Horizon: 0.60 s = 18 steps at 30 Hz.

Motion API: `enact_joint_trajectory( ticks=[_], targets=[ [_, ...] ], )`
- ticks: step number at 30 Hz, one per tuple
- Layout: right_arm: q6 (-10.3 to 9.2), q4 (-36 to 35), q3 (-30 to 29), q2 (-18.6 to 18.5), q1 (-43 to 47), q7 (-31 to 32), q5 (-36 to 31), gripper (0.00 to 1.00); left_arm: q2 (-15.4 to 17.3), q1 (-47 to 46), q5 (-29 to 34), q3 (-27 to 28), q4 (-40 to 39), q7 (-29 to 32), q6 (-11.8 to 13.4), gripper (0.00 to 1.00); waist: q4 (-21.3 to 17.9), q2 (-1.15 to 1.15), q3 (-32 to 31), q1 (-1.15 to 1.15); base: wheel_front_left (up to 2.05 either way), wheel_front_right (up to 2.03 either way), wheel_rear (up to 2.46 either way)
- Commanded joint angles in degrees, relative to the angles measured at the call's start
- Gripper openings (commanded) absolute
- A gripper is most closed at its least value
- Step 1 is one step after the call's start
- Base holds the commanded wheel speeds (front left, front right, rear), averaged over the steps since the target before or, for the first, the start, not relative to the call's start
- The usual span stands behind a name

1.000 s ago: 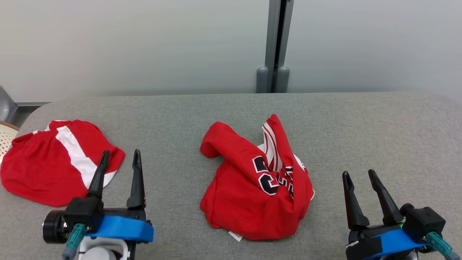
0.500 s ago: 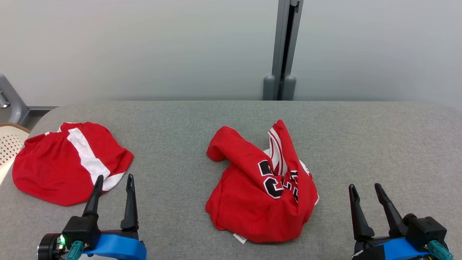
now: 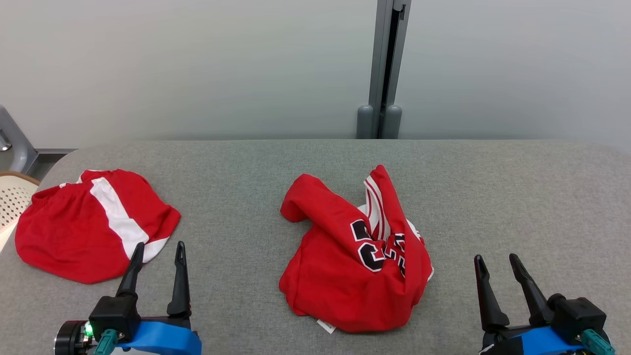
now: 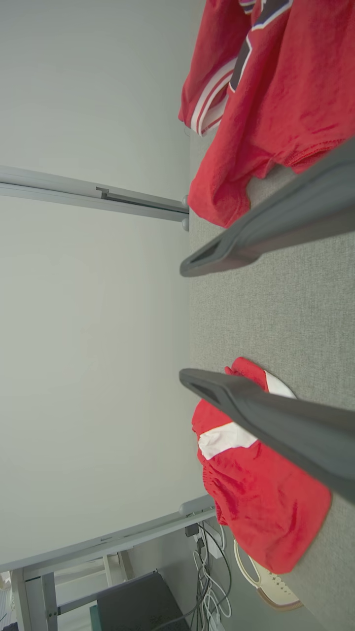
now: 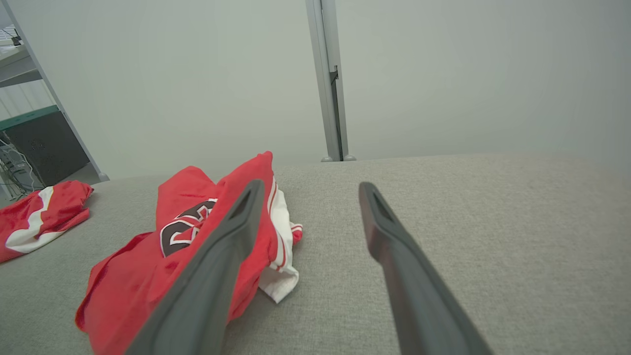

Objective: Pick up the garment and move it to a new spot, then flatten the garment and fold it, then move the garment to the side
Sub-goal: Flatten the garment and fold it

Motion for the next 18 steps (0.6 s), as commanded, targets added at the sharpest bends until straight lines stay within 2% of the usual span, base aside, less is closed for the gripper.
enact_joint_trajectory(
  ticks=[1,18],
  targets=[
    [0.0,0.22,-0.09,-0.21,0.32,-0.2,-0.46,1.0,-0.12,-0.7,0.55,0.33,0.24,-0.17,-0.23,1.0,0.03,0.0,-0.04,0.0,0.0,0.0,0.0],
    [0.0,0.72,0.13,-0.21,0.18,-0.2,-0.65,1.0,-1.38,-1.16,2.1,1.48,0.98,-0.17,-1.56,1.0,-0.08,0.0,-0.24,0.0,0.0,0.0,0.0]
  ],
)
